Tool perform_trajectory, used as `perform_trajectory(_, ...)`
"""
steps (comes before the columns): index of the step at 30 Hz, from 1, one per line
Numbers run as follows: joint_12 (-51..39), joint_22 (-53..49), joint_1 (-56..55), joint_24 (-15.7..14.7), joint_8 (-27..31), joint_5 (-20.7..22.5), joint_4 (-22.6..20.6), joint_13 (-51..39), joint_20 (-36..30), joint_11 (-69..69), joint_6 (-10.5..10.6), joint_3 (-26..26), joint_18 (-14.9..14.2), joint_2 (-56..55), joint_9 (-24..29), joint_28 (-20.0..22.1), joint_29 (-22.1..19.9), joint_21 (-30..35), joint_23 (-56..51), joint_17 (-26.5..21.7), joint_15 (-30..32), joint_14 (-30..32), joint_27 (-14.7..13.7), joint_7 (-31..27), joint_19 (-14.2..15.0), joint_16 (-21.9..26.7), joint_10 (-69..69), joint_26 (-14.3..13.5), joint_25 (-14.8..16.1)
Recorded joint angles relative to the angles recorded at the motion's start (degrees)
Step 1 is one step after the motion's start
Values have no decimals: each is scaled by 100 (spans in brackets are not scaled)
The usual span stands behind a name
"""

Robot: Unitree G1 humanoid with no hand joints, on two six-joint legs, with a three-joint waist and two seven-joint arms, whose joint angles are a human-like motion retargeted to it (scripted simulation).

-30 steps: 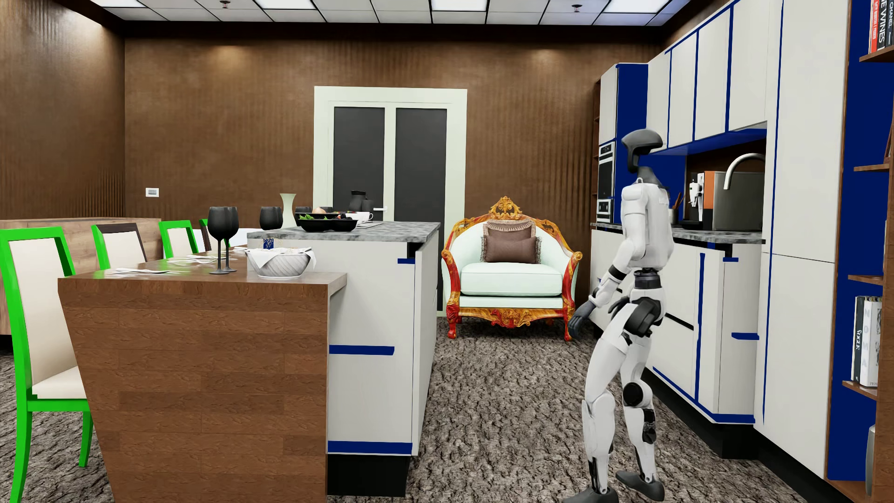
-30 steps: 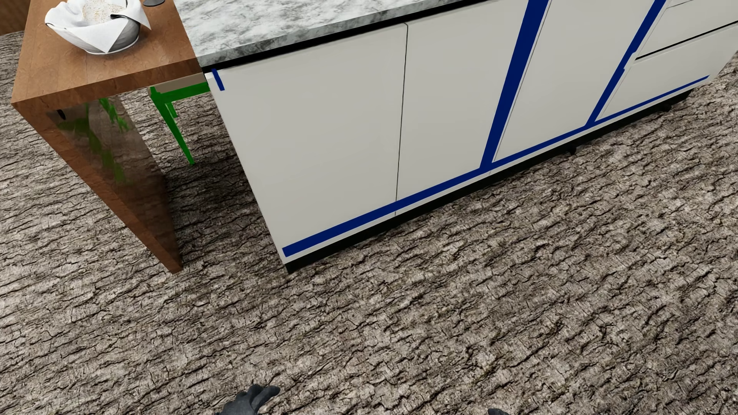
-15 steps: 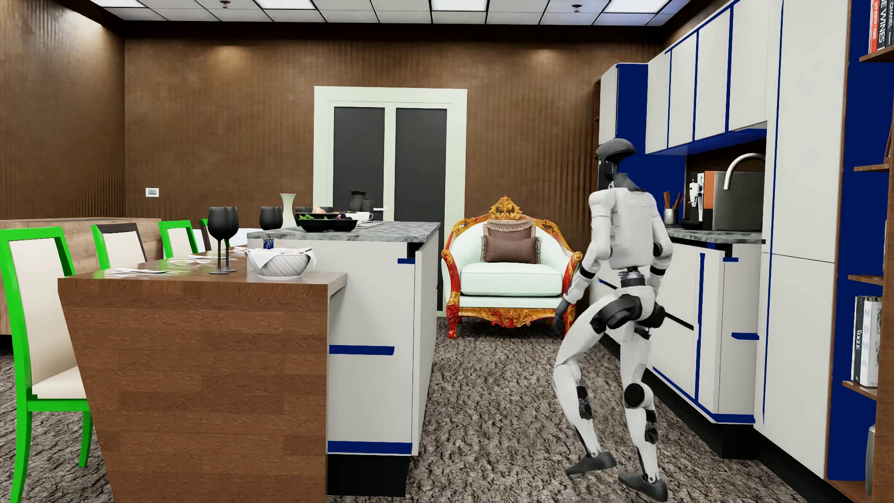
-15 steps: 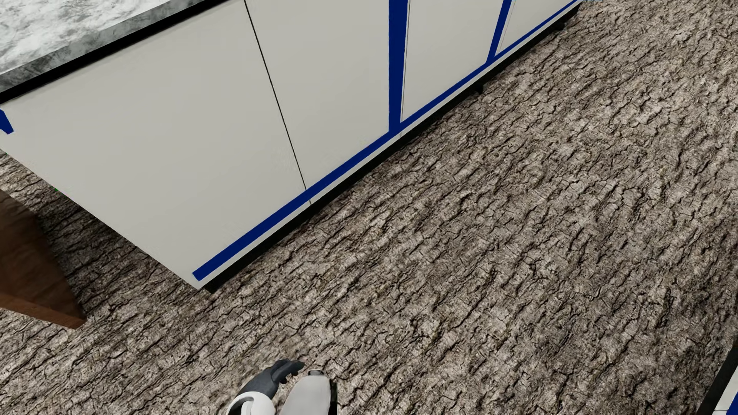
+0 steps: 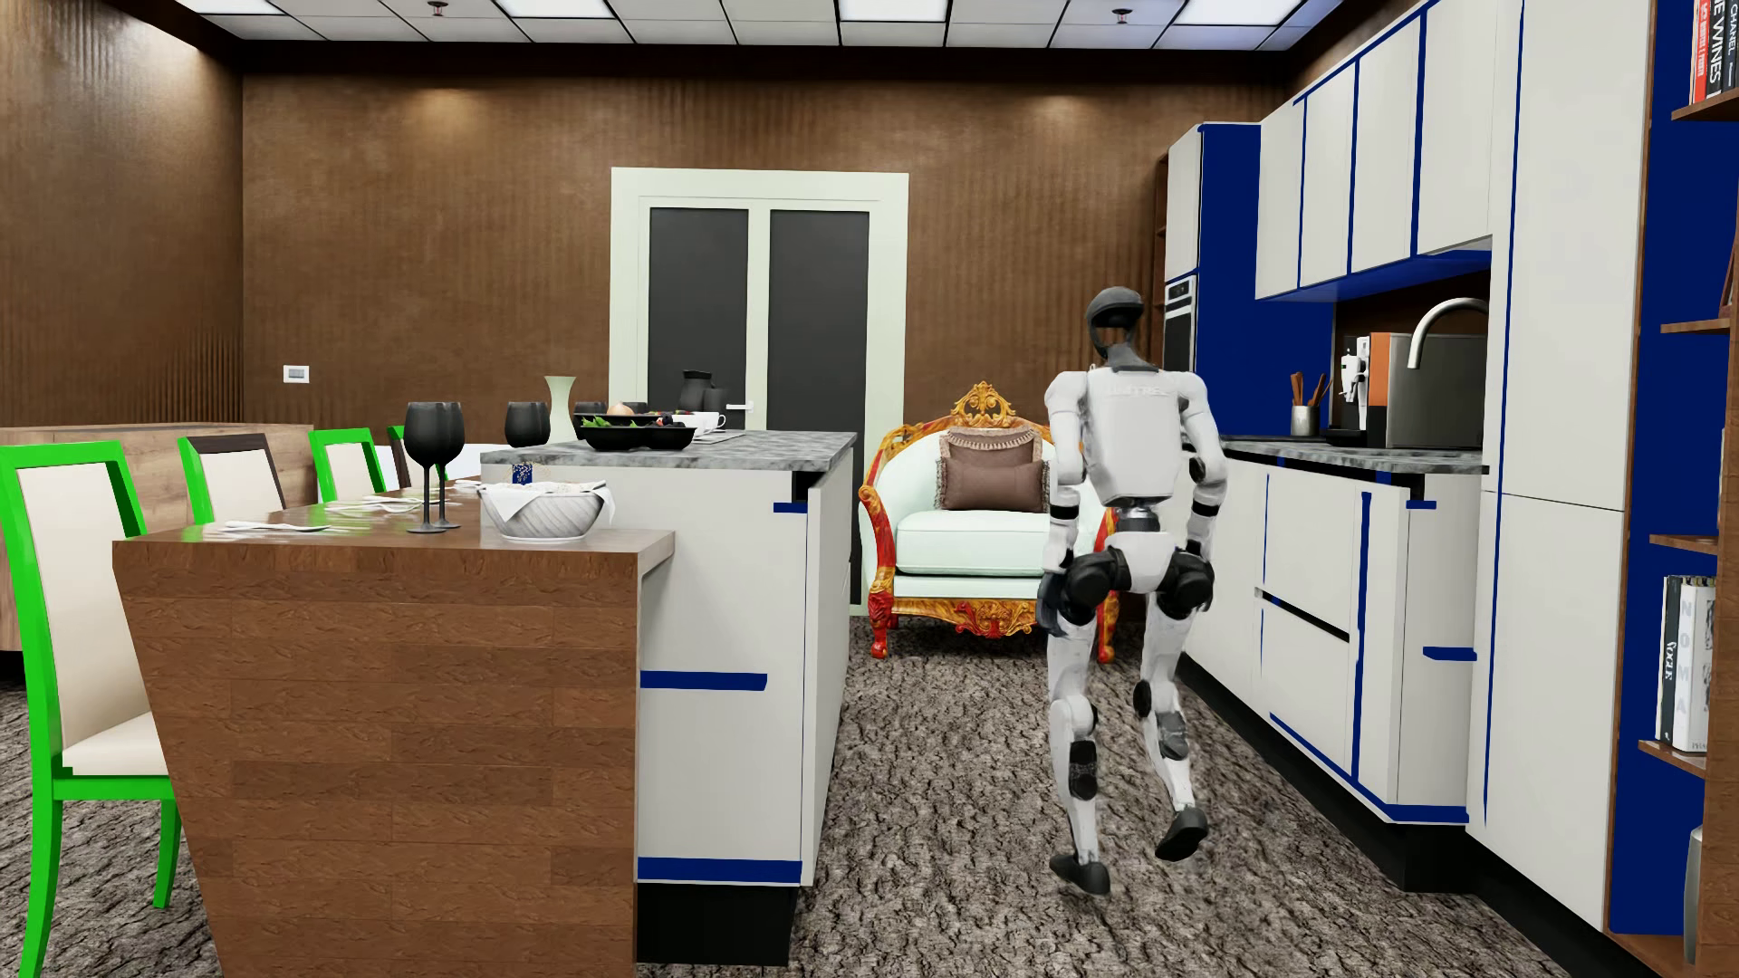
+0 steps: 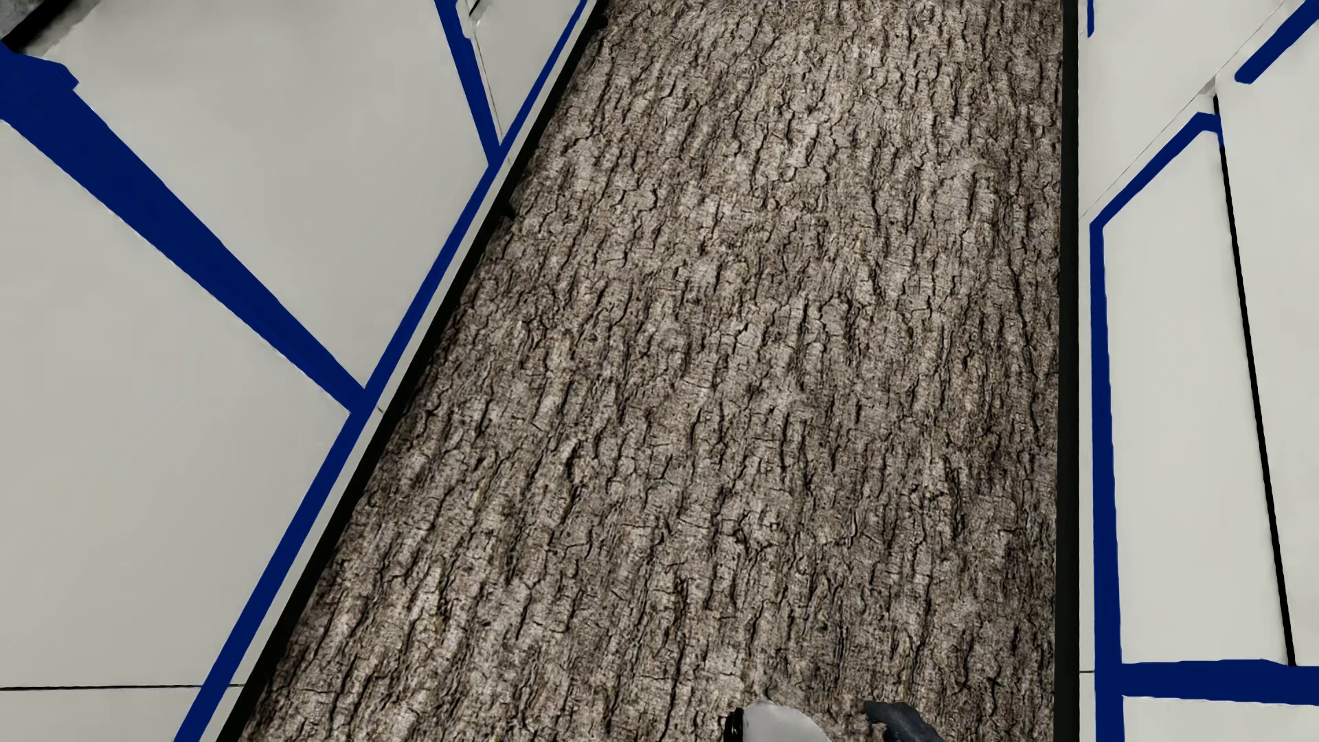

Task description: Approach the armchair

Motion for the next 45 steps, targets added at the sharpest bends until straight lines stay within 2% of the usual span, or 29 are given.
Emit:
perform_trajectory(2, -600, -378, 1048, 138, 38, -185, 41, 125, -380, -1253, 47, -337, -168, -844, -32, -20, -554, -859, 336, 173, -244, -464, 335, 232, -434, 401, -354, -265, 431)
perform_trajectory(5, -1682, -1081, 2582, -209, 349, -169, 261, 646, -114, -4961, 174, -686, -658, -909, 32, 382, -499, -1552, 246, -44, 343, -780, 127, 333, -658, 930, -835, -362, 769)
perform_trajectory(8, -2096, -1847, 3296, -583, -795, -580, 759, 1208, 619, -4391, 298, -866, -981, -690, 143, 1306, -480, -1727, 320, 130, 976, 580, 15, -120, -831, 1044, -82, -211, 622)
perform_trajectory(9, -1956, -2164, 3029, -637, -887, -497, 942, 1227, 708, -3679, 369, -899, -701, -624, 193, 1516, -449, -1717, 415, 243, 568, 1824, -1, -384, -1129, 1114, 942, -293, 550)
perform_trajectory(10, -1711, -2443, 2470, -709, -946, -349, 1215, 1112, 755, -3259, 445, -902, -904, -433, 240, 1601, -415, -1680, 520, 322, 24, 2865, -8, -486, -1188, 1142, 2261, -362, 475)
perform_trajectory(12, -1273, -2677, 811, -765, -933, 88, 1133, 562, 614, -3506, 588, -780, -256, 370, 307, 1383, -413, -1473, 687, 404, -591, 2333, -58, -951, -1232, 1051, 4365, -332, 314)
perform_trajectory(13, -1107, -2600, -39, -753, -846, 238, 880, 200, 461, -3993, 610, -704, -214, 918, 301, 1164, -413, -1300, 744, 400, -716, 2183, -66, -1044, -1186, 927, 4729, -285, 232)
perform_trajectory(16, -433, -2018, -1812, -664, -463, 472, 369, -872, 111, -5251, 508, -457, -413, 2463, 118, 415, 220, -262, 689, 309, -1034, 1708, -191, -706, -1120, 697, 3421, -266, -189)
perform_trajectory(18, -52, -1722, -2441, -491, -193, 553, 248, -1518, 24, -5185, 438, -242, -316, 3137, -10, -100, 758, 756, 167, 118, -1629, 1814, -679, -714, -1095, 643, 1381, -177, -580)
perform_trajectory(19, 167, -1578, -2482, -446, -100, 557, 264, -1787, 109, -5174, 421, -137, -509, 3509, -61, -161, 828, 1177, -205, -3, -1861, 1761, -941, -804, -1082, 586, -17, -136, -605)
perform_trajectory(21, 553, -1025, -2250, -354, 123, 442, 403, -1927, 348, -4977, 399, 37, -391, 4222, -140, 96, 644, 1599, -782, -215, -1806, 1607, -1214, -568, -966, 296, -1828, 142, -140)
perform_trajectory(22, 682, -678, -2152, -224, 193, 273, 458, -1771, 330, -4409, 377, 111, -194, 4335, -148, 114, 559, 1640, -950, -329, -1293, 1727, -1157, -300, -931, 116, -1377, 360, 209)
perform_trajectory(23, 736, -349, -2101, -63, 272, 35, 417, -1504, 179, -3344, 326, 167, 412, 4121, -125, -66, 479, 1585, -1084, -490, -63, 2270, -989, -170, -760, -53, -679, 484, 517)
perform_trajectory(24, 696, -80, -1979, 44, 298, -198, 392, -1166, -3, -1901, 256, 176, 439, 3625, -86, -361, 327, 1418, -1151, -605, 1354, 2174, -768, -42, -327, -137, 48, 458, 741)
perform_trajectory(25, 556, 120, -1742, 30, 131, -615, 301, -832, -129, -617, 168, 124, 407, 2948, -45, -646, 106, 1152, -1062, -615, 2059, 1593, -497, 54, -171, -148, 528, 340, 873)
perform_trajectory(27, 28, 327, -785, -102, -179, -1032, -11, -435, -236, 464, 19, -127, 319, 1535, -18, -767, -328, 515, -229, -349, 915, 824, 272, 113, -1032, -26, 418, 177, 1007)
perform_trajectory(29, -600, 235, 455, 189, -668, -1038, -298, -246, -435, -489, 2, -389, 192, 508, -113, -347, -304, -12, 999, -164, 141, 418, 1232, 4, -1098, 205, -322, 112, 949)
perform_trajectory(31, -1332, -213, 1420, 339, -702, -763, -442, 228, -645, -2534, 62, -621, 104, -179, -215, -70, 629, -82, 1702, -432, 2, -146, 1548, -142, -592, 459, -512, -153, 612)
perform_trajectory(33, -1979, -958, 2422, -7, 8, -450, -335, 1022, -495, -5506, 127, -825, -79, -267, -250, 300, 1332, -270, 1705, -576, 457, -530, 1259, -477, -249, 627, -696, -535, 361)
perform_trajectory(34, -2110, -1317, 2952, -379, -89, -560, -284, 1475, -245, -6239, 125, -898, -163, -258, -250, 696, 1267, -668, 1631, -493, 176, -507, 1225, -688, -106, 594, -668, -698, 412)
perform_trajectory(35, -2098, -1637, 3389, -769, -626, -678, -150, 1828, 29, -6246, 111, -951, -266, -126, -258, 1123, 1053, -1140, 1605, -264, 311, -260, 1280, -838, -225, 591, -541, -826, 528)
perform_trajectory(36, -1982, -1917, 3566, -1040, -907, -764, 69, 2058, 224, -5354, 128, -1013, -275, -186, -240, 1443, 831, -1570, 1631, 12, 1401, 529, 1365, -929, -281, 648, 43, -889, 626)
perform_trajectory(37, -1792, -2166, 3383, -1145, -821, -580, 341, 2114, 377, -4179, 194, -1067, -622, -310, -182, 1636, 694, -1847, 1694, 275, 1349, 1709, 1437, -1072, -1183, 764, 1177, -857, 633)
perform_trajectory(38, -1531, -2327, 2793, -1172, -922, -490, 644, 2024, 522, -3321, 273, -1078, -842, -229, -110, 1789, 662, -1994, 1721, 404, 582, 2784, 1482, -1002, -1229, 759, 2719, -765, 540)
perform_trajectory(39, -1307, -2305, 1959, -1168, -1020, -364, 916, 1823, 579, -2926, 362, -1037, -588, 44, -37, 1892, 723, -2009, 1664, 469, -7, 2729, 1462, -1007, -1264, 661, 4102, -630, 366)
perform_trajectory(40, -1195, -2043, 1042, -1111, -1097, -224, 975, 1590, 445, -2950, 437, -948, -76, 493, 10, 1826, 787, -1907, 1482, 487, -355, 2222, 1324, -1059, -1277, 550, 4950, -460, 135)
perform_trajectory(42, -1063, -1142, -439, -730, -1108, 28, 808, 1144, -229, -3365, 485, -735, 241, 1501, -4, 951, 612, -1539, 843, 440, -700, 1498, 767, -800, -1253, 569, 4813, -126, -359)
perform_trajectory(44, -489, -739, -1223, -243, -1019, 177, 494, 636, -713, -3410, 446, -564, 403, 2357, -102, -99, 418, -1068, 134, 377, -1195, 1117, 144, -367, -1220, 790, 2859, -69, -423)
perform_trajectory(45, -74, -868, -1420, -2, -1026, 174, 336, 432, -768, -3247, 411, -490, 222, 2734, -163, -387, 494, -795, -223, 226, -1659, 1198, -239, -293, -1204, 887, 1465, -97, -250)
